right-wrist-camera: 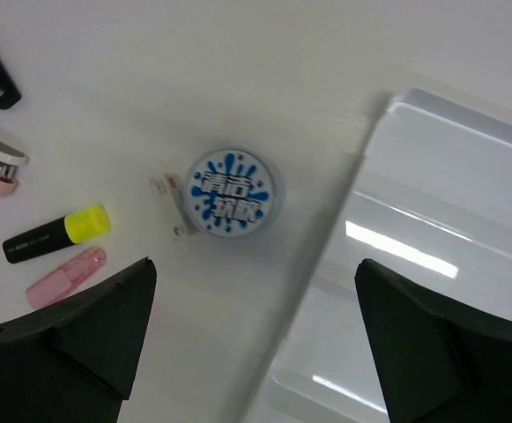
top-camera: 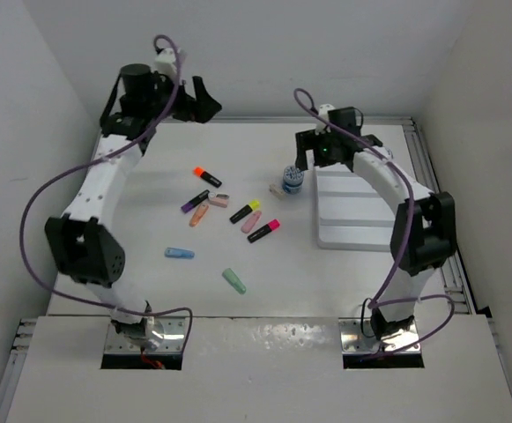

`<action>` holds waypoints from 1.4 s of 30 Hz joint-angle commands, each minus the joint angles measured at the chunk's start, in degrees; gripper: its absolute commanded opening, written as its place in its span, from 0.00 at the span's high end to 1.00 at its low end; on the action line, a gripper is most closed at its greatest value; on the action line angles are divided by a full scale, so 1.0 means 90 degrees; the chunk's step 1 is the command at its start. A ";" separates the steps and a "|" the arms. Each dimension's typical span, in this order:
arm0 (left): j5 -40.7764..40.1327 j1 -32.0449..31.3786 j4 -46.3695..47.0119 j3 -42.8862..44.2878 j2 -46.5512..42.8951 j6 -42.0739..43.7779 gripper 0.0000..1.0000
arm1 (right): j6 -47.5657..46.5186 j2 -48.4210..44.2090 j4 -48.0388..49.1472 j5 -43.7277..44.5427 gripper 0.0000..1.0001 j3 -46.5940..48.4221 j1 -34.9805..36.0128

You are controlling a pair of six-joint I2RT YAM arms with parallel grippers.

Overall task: Sort the stationery into containers
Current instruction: Pick up the stationery from the center of the board, then place the stationery in the storage box.

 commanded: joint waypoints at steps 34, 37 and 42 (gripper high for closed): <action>0.0723 0.1200 -0.0428 -0.2353 -0.1338 -0.0127 0.03 | -0.0365 0.1244 0.0152 0.0485 0.75 0.1443 0.0364; 0.0791 0.1180 -0.0418 -0.2294 -0.1279 -0.0136 0.03 | -0.0394 0.1126 0.0113 0.0485 0.78 0.1756 0.0071; 0.0811 0.1131 -0.0350 -0.2226 -0.1181 -0.0146 0.03 | -0.0433 0.1107 0.0005 0.0514 0.85 0.2108 -0.0437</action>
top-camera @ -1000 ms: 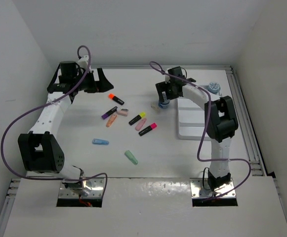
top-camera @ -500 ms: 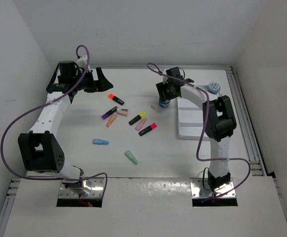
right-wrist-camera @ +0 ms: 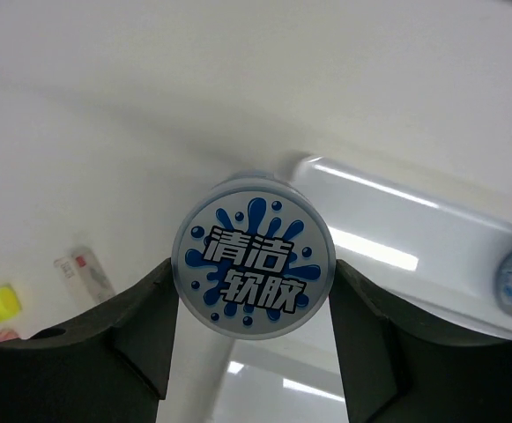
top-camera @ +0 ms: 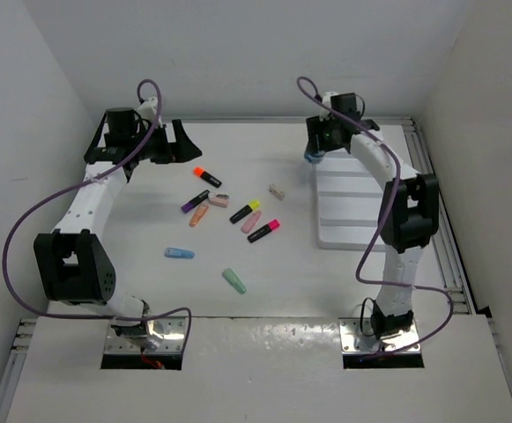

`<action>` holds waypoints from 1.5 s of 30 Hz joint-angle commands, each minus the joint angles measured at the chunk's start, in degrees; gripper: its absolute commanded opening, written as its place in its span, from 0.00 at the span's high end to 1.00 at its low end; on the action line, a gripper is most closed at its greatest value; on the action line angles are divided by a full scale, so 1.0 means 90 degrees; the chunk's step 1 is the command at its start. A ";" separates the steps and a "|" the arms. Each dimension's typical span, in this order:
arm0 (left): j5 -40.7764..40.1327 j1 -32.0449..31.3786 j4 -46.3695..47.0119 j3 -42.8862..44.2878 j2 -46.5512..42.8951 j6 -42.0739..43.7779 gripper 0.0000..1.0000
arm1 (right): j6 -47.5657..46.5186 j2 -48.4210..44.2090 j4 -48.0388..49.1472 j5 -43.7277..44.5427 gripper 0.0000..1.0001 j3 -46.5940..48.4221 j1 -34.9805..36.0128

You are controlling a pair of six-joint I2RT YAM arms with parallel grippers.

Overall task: Sort the stationery into containers
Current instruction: Place the stationery in the storage box.

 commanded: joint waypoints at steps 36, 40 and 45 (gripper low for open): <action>-0.0569 -0.0049 0.0128 -0.0183 0.0665 0.1232 0.04 | -0.0316 0.0161 0.1103 0.0132 1.00 -0.0686 -0.1029; -0.0618 -0.0069 0.0060 -0.0330 0.0782 0.1603 0.04 | -0.0286 0.0258 0.1093 0.0141 0.87 -0.0715 -0.1029; -0.0949 -0.0069 -0.0155 -0.0271 0.0958 0.1965 0.04 | -0.0189 0.0190 0.0956 0.0102 0.48 -0.0579 -0.1020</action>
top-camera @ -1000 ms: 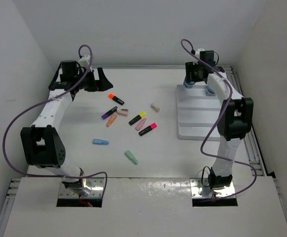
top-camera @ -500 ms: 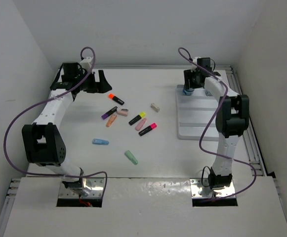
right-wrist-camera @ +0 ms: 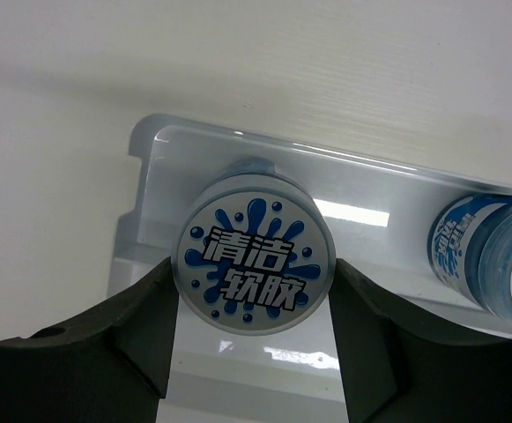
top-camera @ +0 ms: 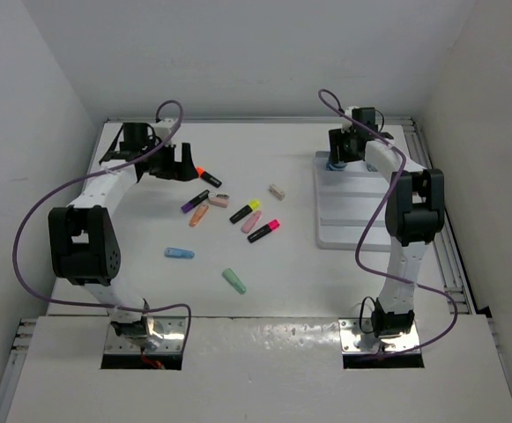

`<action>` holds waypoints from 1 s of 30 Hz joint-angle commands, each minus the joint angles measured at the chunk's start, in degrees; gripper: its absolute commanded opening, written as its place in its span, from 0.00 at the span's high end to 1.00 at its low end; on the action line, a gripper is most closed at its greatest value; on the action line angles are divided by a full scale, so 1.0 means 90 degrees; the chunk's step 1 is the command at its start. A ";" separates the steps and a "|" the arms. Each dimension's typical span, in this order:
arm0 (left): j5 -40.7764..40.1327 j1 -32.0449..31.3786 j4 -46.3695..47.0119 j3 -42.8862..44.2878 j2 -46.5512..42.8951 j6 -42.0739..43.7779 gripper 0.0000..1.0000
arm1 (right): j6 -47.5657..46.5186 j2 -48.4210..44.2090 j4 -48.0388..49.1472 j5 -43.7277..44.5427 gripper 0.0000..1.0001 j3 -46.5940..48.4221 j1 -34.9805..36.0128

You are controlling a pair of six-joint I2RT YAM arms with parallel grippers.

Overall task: Sort the stationery into containers
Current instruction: Place the stationery in the storage box, then pick up the pen from the center of the board.

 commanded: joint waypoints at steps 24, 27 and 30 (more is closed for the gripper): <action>-0.1725 -0.0660 -0.0957 0.0494 0.1100 0.1760 0.27 | 0.0139 -0.0565 -0.0561 -0.0224 0.29 0.0613 0.0074; -0.1774 -0.0670 -0.0918 0.0494 0.1168 0.1819 0.27 | 0.0188 -0.0662 -0.0610 -0.0292 0.29 0.0623 0.0074; -0.1920 -0.0679 -0.0937 0.0562 0.1324 0.1917 0.30 | 0.0334 -0.0867 -0.0736 -0.0526 0.29 0.0546 0.0074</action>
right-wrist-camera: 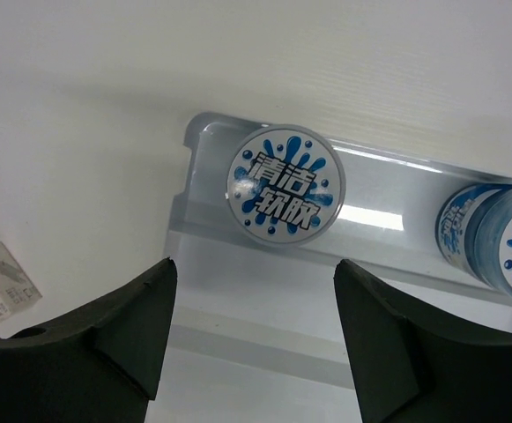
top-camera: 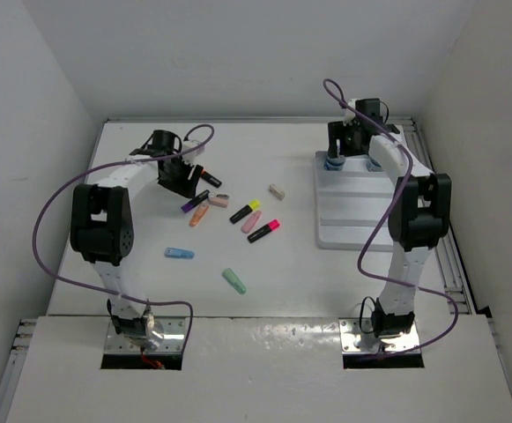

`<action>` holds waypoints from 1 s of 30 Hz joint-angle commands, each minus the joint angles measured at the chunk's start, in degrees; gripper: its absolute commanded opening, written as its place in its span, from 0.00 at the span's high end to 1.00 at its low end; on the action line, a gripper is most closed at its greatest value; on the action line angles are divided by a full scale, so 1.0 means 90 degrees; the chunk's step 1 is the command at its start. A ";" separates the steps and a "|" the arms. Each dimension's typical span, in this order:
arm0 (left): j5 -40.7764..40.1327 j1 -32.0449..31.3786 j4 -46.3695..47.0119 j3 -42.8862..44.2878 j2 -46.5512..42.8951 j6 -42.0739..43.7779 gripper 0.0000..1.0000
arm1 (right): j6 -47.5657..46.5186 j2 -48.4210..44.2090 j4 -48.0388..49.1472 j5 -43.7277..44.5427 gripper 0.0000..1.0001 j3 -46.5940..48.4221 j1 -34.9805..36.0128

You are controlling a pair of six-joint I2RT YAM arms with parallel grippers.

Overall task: Sort the stationery into containers
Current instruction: Pick up the pen from the center of the board.

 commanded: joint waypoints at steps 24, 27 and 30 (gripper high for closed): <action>-0.0773 -0.0353 0.0283 -0.0057 0.0803 0.0085 0.50 | 0.1890 -0.2345 -0.0281 -0.1497 0.30 -0.1938 0.0247; -0.0763 -0.0315 0.0352 -0.0146 0.0813 -0.0002 0.56 | 0.2184 -0.2325 -0.0232 -0.1654 0.30 -0.2026 0.0374; -0.0617 -0.0227 0.0313 -0.0059 0.0949 -0.0129 0.64 | 0.2466 -0.2082 -0.0320 -0.1713 0.31 -0.1871 0.0588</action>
